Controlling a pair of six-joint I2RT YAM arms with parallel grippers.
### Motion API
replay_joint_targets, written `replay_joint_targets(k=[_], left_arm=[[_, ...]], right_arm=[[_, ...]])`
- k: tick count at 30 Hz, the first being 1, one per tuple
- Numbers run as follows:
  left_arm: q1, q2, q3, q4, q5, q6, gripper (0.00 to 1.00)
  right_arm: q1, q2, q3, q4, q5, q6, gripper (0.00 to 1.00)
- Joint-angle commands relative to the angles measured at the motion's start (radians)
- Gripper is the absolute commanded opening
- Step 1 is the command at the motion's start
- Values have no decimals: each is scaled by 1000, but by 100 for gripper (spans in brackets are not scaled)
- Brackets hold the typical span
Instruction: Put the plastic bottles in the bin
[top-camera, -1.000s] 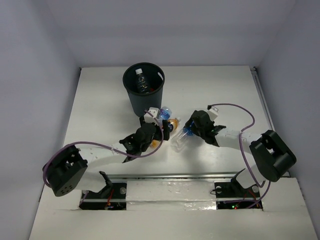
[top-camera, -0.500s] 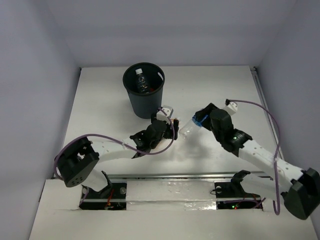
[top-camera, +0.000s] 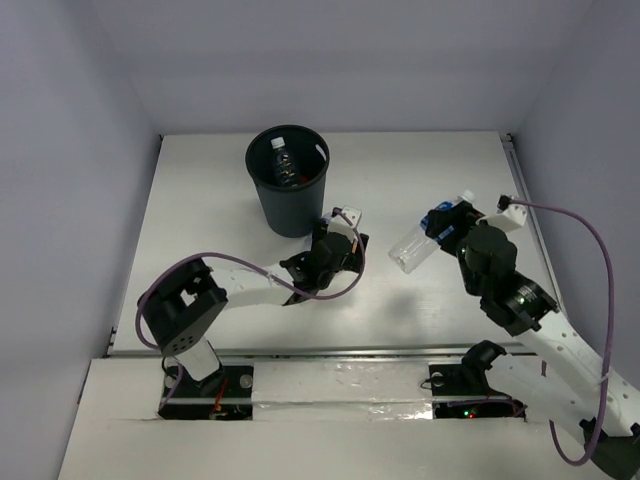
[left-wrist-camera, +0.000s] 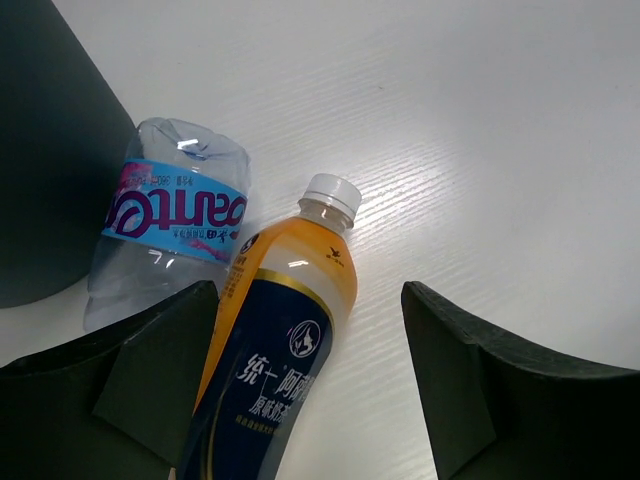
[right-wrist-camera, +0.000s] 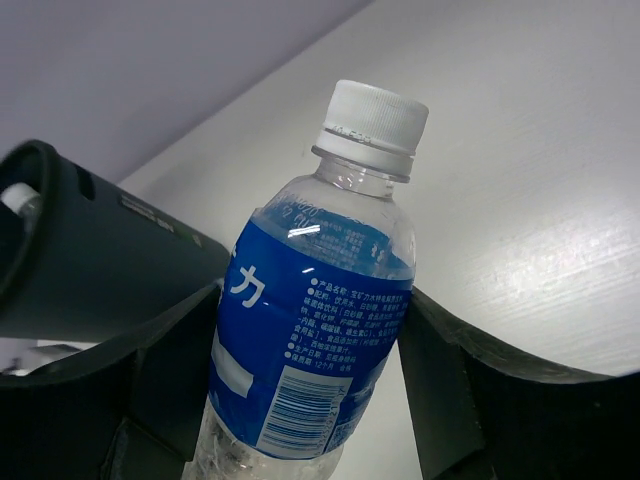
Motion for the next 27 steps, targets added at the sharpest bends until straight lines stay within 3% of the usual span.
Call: replay_joint_targets(k=[1,6,10,21,27], left_arm=[[-2,36,53,9,-21,27,71],[-2,88,77,10,-1,34,71],[-2,131,90,6,-6,35,73],[-2,191,93,36,23,32,79],[-2,189,76,60,69,12,72]], right_arm=[[-5,-5,121,66,57,-98,50],[-5,98,270,118,14,-143,51],[-5,161,325,259,-41,-204,50],[-5,628,681,367,-221,-321,48],[32,870,914,376,-220,-405,48]])
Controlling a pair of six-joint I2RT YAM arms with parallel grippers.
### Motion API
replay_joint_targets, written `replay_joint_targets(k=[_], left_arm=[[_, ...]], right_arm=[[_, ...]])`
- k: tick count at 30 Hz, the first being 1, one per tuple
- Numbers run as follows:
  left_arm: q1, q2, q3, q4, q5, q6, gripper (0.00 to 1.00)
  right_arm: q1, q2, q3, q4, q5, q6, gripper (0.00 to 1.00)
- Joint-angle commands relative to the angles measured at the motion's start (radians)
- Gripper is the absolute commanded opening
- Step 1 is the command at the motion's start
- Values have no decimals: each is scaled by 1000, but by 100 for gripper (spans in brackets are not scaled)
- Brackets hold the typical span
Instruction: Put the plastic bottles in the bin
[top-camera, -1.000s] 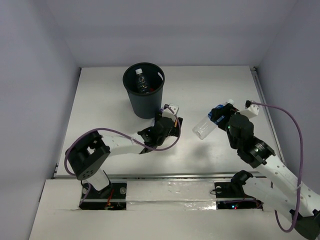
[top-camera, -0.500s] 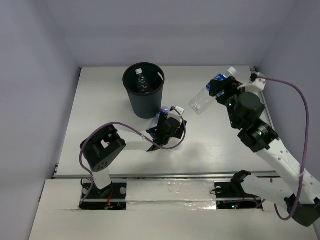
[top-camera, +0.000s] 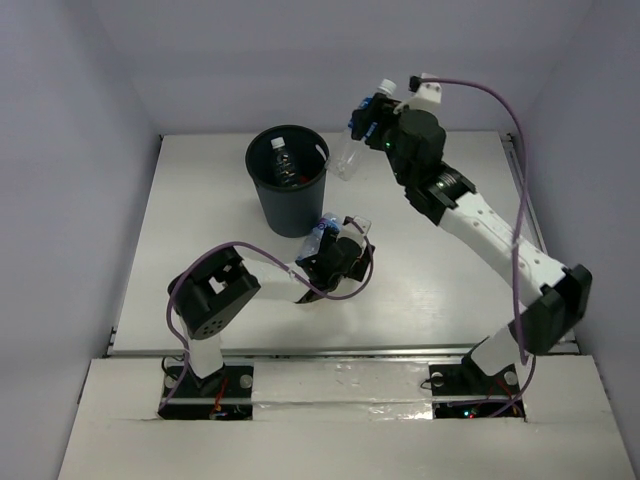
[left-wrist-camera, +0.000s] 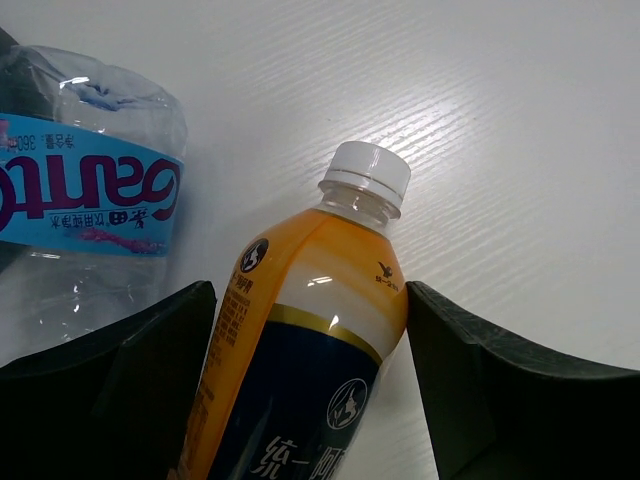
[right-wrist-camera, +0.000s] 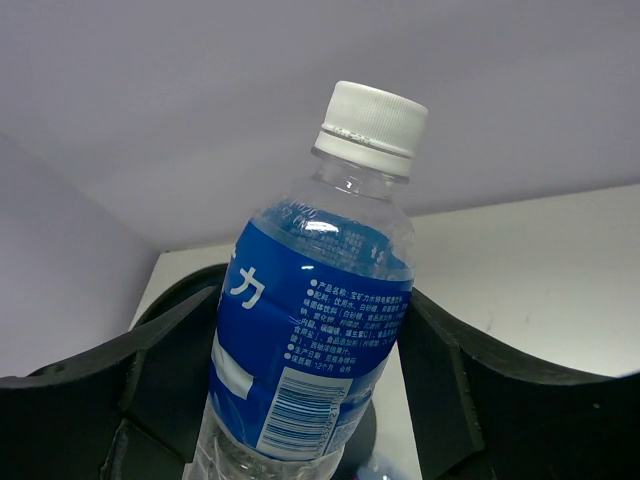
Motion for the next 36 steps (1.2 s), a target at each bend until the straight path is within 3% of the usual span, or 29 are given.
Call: replay_joint_targets(k=[1,8,17,23,28,33,36], left_arm=[[-2,-14,9,51,34,-16,71],[-2,-42,-24,84,71,-39,56],[-2,-96,-70,110,94,-74,51],[-2,-154,-116,130,99,-91,51],[-2,-209,-136,163,116,-105,51],[-2,-266,-155,183,111,-115,51],[-2,-315,-172,192,108,-123,51]], right_arm=[[39,87,133,106,-16,-99,48],[98,279,351,91,51,-233,48],[156,502,520,114,210,-432,48],[184,551,515,169,301,-534,49],[218,537,449,280,354,-623,59],[228,490,446,236,305,-571,76],[228,453,420,214,253,-517,80]])
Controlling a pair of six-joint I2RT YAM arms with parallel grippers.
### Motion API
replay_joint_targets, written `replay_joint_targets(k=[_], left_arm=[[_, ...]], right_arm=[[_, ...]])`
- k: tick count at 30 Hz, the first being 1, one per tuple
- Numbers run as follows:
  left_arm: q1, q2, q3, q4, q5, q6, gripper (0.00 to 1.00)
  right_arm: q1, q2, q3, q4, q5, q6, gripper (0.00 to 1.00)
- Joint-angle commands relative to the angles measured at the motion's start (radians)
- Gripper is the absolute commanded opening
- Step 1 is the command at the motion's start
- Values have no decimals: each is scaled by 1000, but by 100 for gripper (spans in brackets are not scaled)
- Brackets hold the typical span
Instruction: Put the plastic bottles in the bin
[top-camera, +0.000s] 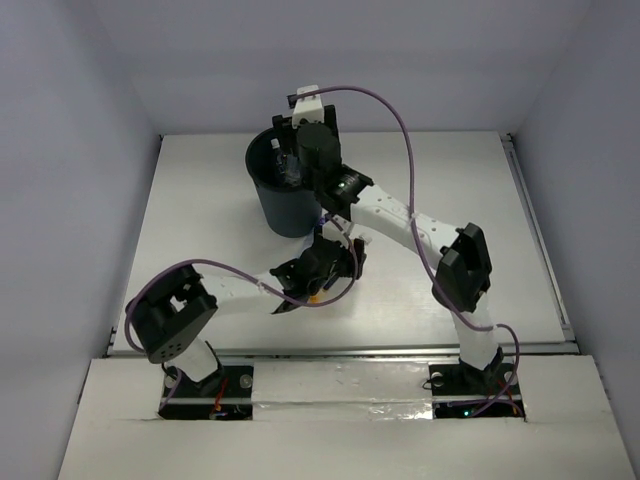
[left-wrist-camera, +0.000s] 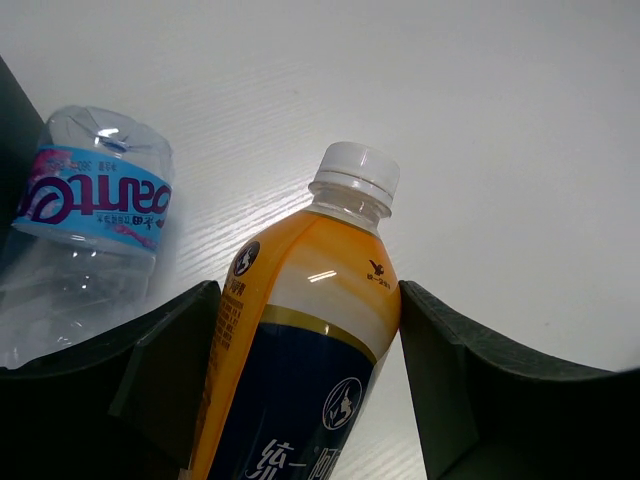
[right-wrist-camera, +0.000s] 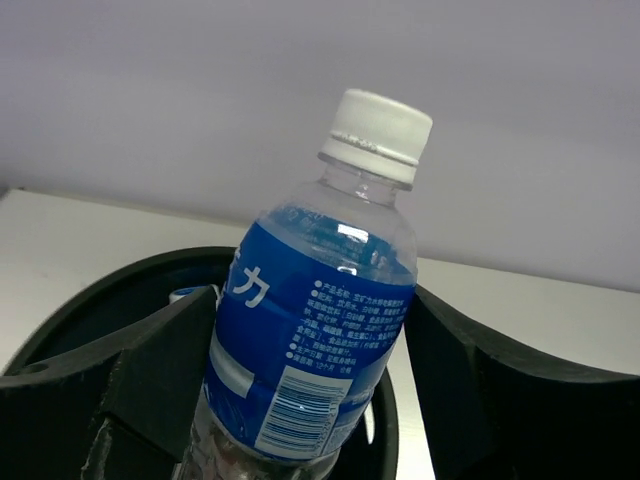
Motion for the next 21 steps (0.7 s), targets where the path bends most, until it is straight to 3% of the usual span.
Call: replay_joint_targets(k=[1,13,17,21], left_arm=[[-2,-98,-22,68,-3,-24,51],[-2,-204,-81,91,-15,-56,50],[-2,-290,-82,94,-23,-41,50],[8,-362,-6,48,-49,11,50]], right_arm=[[4,-123,-24,50,-38,53,81],[4,-199,-88,-15,-41,99,86],[4,-310,-133,-35,-70,147,78],[4,-475,-246,-18,-98,199,62]])
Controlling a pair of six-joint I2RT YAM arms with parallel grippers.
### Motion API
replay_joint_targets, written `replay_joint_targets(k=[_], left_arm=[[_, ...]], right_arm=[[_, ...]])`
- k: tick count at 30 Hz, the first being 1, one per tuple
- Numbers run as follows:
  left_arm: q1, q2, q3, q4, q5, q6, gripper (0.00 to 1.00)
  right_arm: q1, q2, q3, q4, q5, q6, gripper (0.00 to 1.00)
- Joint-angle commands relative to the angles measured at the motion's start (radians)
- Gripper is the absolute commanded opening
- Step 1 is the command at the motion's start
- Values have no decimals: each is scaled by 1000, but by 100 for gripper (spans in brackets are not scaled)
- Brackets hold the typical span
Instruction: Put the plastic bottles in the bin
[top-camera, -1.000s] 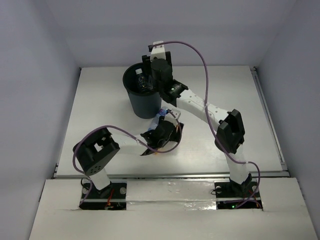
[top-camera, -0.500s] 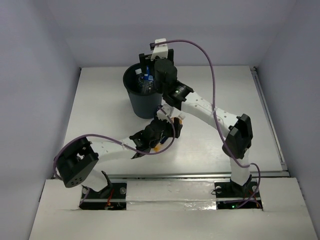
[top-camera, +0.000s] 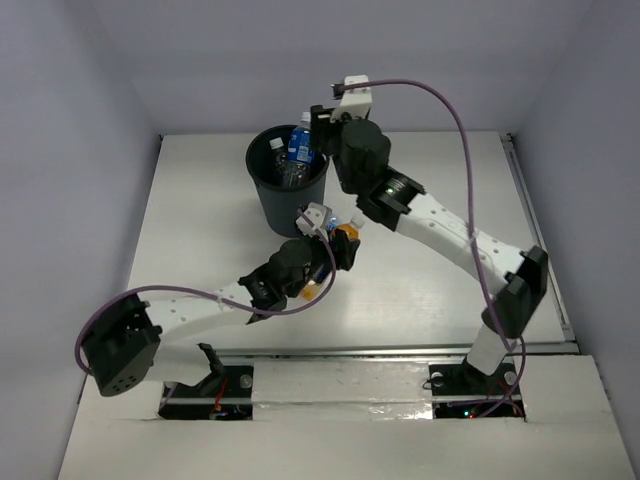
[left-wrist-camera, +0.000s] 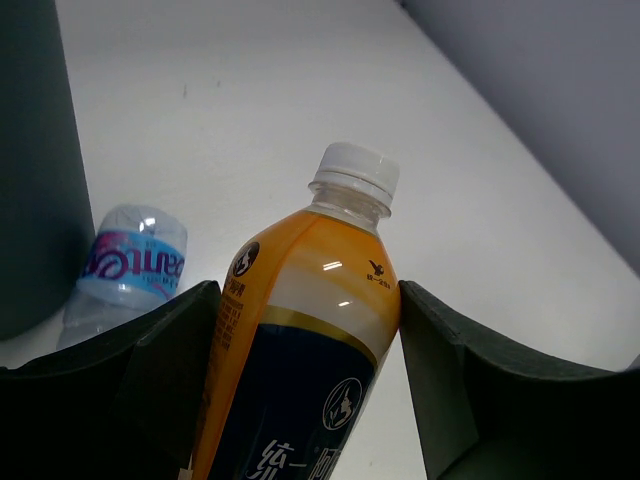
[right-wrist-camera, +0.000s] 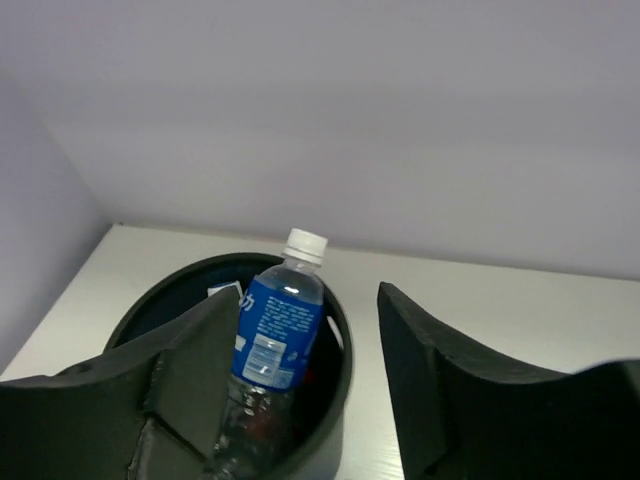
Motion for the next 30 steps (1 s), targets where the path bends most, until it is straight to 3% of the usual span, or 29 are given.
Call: replay_joint_targets(k=[1,5,11,14,20,30], left_arm=[[7,-90,90,25,-35,45,50],[62,-167,157,28,-42,77,50],[260,-212,289,51,29,62,48],[360,-198,356,84,33,71,48],[509,-97,470,161,92,22,47],[595,127,541,440,106,9,46]], right_arm=[[1,-235,-79,66,-22,69,60],[1,-401,-245,97,-25,108,57],[1,-558,-480,146,-87,184,55],[1,-553,-516,128,-178,227,62],[1,-516,-532,139,-270,287,66],[1,-565,-589,134,-289,318,65]])
